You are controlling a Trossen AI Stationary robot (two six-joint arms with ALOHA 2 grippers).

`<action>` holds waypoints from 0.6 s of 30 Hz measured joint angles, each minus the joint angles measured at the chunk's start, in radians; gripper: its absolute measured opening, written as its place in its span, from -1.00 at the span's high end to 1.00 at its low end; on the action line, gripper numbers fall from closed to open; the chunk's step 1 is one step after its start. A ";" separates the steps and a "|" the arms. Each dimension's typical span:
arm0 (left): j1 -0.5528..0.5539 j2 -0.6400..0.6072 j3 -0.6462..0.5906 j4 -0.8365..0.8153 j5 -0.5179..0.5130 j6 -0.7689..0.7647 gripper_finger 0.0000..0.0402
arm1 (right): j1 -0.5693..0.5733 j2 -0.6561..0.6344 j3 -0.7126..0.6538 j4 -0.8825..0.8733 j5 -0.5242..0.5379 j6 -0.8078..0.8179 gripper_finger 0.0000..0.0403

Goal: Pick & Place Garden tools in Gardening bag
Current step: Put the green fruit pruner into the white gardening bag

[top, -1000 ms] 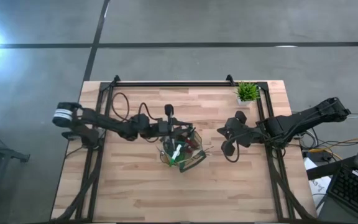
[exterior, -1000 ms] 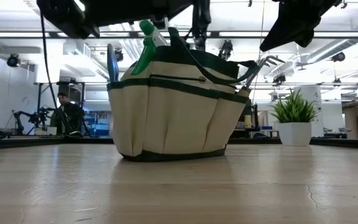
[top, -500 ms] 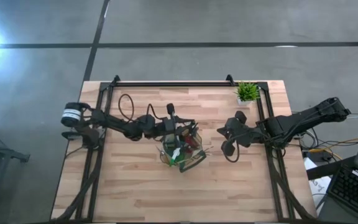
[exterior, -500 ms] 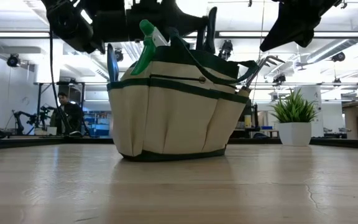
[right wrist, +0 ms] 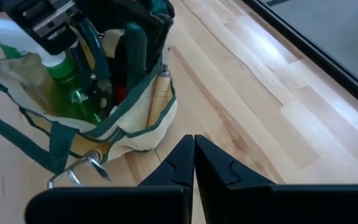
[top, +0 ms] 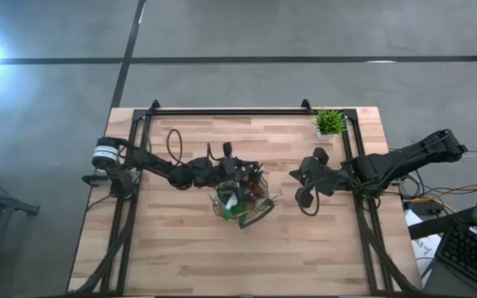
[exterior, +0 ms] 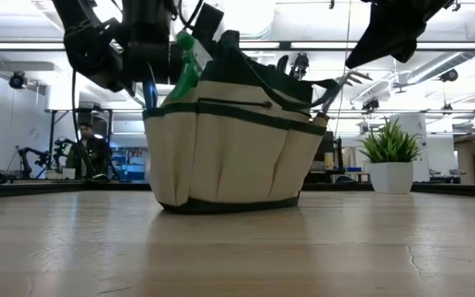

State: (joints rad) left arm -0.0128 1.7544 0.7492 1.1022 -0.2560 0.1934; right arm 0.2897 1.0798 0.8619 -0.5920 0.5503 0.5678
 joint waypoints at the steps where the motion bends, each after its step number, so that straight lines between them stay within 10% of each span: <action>1: -0.003 -0.002 -0.008 0.001 -0.006 -0.008 0.76 | 0.000 0.000 0.000 -0.002 0.000 -0.002 0.96; 18: -0.013 -0.007 -0.046 -0.110 0.009 -0.046 0.56 | 0.000 0.000 0.000 -0.001 0.000 -0.004 0.96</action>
State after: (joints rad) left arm -0.0261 1.7470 0.7029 0.9925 -0.2472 0.1472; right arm 0.2897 1.0798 0.8619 -0.5934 0.5503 0.5640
